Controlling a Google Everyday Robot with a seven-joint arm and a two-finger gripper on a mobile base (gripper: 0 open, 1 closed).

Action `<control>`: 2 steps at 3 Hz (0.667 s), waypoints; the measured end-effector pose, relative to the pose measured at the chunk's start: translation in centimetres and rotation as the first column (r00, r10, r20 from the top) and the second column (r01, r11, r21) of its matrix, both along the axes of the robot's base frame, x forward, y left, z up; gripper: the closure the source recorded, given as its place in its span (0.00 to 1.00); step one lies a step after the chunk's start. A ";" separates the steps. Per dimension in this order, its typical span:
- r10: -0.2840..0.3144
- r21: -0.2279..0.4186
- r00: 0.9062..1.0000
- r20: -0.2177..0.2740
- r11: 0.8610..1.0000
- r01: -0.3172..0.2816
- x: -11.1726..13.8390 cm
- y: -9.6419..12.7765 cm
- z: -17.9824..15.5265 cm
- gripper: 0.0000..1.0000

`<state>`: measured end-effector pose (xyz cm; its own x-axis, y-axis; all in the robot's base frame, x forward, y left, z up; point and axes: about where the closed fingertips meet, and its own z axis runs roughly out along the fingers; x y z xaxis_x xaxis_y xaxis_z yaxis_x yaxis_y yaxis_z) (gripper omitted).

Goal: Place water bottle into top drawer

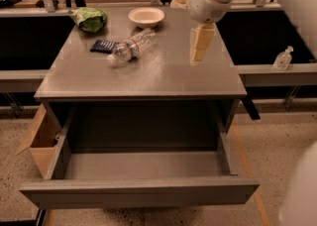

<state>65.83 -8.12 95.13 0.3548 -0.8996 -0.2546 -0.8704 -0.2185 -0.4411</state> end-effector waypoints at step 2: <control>0.271 -0.082 0.960 0.065 0.961 -0.266 9.0 8.8 -1.9 0.00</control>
Offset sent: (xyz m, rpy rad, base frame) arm 0.1372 0.1217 -0.0180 -0.1198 -0.0642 0.4034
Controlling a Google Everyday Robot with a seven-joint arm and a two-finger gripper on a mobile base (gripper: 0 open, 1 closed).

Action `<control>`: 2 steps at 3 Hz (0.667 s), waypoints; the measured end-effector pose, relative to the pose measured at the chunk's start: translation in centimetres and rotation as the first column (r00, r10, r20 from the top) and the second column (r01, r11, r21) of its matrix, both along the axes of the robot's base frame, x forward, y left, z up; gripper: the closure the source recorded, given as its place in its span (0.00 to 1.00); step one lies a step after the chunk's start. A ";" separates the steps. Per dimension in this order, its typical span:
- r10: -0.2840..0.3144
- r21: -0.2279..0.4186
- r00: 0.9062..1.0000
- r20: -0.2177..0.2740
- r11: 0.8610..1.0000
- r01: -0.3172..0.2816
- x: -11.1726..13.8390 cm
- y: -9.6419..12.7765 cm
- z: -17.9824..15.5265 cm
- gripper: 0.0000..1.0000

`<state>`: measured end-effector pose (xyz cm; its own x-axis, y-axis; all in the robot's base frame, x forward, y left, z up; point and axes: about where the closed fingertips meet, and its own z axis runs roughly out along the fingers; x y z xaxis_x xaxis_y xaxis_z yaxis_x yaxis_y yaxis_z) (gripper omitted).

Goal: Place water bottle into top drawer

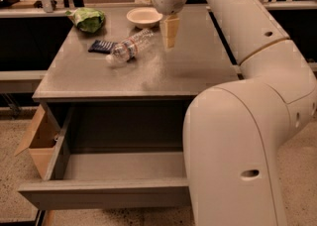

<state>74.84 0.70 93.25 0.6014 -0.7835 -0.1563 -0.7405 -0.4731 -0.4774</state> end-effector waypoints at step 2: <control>0.005 0.019 1.000 0.004 1.000 -0.005 0.3 0.6 -0.3 0.00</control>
Offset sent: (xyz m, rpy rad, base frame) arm 0.0010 0.0054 -0.0007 0.0368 -0.0045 0.0090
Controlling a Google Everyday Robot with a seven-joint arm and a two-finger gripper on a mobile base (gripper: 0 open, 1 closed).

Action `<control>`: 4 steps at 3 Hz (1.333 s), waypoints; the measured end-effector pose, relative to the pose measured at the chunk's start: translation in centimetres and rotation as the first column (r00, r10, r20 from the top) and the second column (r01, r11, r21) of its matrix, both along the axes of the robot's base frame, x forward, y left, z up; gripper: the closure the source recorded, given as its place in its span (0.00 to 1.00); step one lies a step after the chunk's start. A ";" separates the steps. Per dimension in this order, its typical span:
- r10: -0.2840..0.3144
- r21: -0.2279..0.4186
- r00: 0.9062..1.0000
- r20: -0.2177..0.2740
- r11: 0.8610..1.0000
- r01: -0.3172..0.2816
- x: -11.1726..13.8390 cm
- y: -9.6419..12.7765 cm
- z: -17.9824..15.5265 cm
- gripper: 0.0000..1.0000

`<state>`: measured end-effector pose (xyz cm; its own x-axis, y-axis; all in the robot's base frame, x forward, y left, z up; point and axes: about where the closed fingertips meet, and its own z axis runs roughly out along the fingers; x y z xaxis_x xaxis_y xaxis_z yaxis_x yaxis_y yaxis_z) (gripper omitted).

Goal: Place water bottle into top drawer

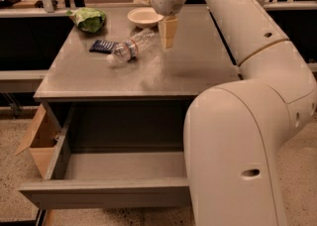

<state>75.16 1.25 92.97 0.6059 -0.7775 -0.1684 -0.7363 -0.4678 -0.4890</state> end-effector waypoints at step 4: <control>0.113 -0.150 0.993 0.016 0.983 -0.110 0.1 5.7 -0.1 0.00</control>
Offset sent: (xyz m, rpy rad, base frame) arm 0.0038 0.0458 0.0126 -0.1402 -0.0403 0.0879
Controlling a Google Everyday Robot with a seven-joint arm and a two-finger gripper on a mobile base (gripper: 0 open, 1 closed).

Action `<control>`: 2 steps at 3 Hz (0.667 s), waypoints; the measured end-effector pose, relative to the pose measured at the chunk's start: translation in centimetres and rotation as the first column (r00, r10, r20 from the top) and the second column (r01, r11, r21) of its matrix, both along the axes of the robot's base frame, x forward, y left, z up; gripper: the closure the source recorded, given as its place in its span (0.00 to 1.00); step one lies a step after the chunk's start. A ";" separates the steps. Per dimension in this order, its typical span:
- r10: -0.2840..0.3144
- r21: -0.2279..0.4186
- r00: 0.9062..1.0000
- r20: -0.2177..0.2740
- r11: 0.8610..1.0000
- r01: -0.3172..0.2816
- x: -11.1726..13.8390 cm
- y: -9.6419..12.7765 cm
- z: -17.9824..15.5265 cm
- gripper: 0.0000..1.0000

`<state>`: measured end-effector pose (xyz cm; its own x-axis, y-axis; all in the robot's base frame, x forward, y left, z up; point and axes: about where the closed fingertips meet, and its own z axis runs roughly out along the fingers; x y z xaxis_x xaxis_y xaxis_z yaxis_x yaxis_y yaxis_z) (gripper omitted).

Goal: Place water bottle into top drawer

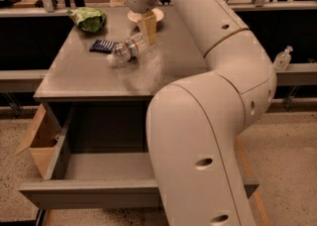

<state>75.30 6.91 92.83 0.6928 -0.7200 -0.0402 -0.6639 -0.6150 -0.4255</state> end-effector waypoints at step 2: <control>0.058 -0.062 0.997 -0.043 0.996 -0.061 -0.2 3.0 -1.8 0.00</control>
Offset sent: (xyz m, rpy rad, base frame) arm -0.0063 0.0320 -0.0165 -0.1433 0.1365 0.1025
